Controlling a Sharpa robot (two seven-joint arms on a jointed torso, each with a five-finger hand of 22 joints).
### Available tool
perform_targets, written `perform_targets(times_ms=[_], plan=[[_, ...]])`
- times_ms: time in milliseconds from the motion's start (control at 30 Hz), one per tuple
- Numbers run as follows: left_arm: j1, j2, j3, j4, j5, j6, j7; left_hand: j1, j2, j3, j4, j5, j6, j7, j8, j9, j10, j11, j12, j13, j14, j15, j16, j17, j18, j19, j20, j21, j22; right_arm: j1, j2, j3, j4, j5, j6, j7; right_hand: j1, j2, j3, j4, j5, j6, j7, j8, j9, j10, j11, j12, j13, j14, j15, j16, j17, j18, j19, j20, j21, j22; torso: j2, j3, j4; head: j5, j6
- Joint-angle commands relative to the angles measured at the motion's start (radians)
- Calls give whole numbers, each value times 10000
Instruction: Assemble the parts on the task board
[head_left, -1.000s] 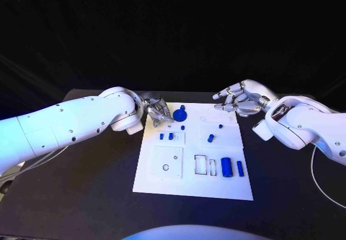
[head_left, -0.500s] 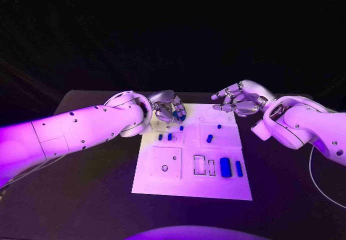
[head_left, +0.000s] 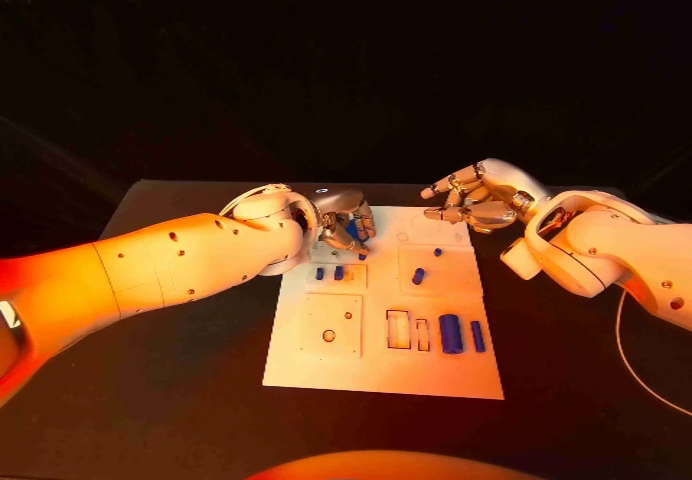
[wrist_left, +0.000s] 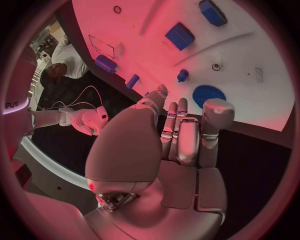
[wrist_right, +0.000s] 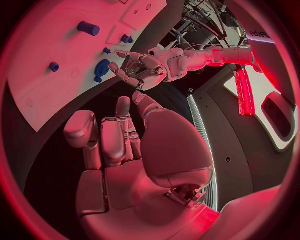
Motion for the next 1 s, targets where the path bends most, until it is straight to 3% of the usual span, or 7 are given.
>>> perform_targets(times_ms=[33, 500, 1000], plan=[[-36, 100, 0, -85, -770, 626, -516, -61, 60, -69, 32, 4, 144, -33, -88, -42, 179, -29, -107, -57, 392, -86, 69, -14, -193, 164, -16, 523, 460, -4, 16, 1, -8, -52, 47, 64, -32, 70, 61, 22, 65, 36, 42, 34, -11, -85, -9, -20, -14, 123, 10, -46, -8, 60, -84, 18, -44, -8, -2, -2, 11, 12, 10], [-105, 262, 0, -180, -977, 1100, -785, 32, 140, 27, 34, 12, 439, -131, -155, -91, 510, -122, -223, -125, 387, -178, -87, -422, -336, 388, -91, 1373, 1214, -5, 45, 1, -34, -54, 57, 85, -27, 79, 73, 20, 79, 36, 42, 36, -11, -82, -10, -13, -11, 124, 9, -48, -8, 61, -83, 17, -46, -9, -6, -5, 12, -15, -56], [-195, 447, -1, -360, -1062, 946, -892, 312, 316, 433, -92, 34, 728, -165, -246, -138, 890, -194, -410, -151, 399, -242, -49, -559, -414, 467, -155, 1837, 1653, -5, 66, 1, -39, -54, 70, 96, -27, 79, 73, 20, 79, 36, 42, 36, -11, -82, -10, -13, -11, 124, 9, -48, -8, 61, -83, 17, -46, -9, -7, 1, 9, -18, -60]])
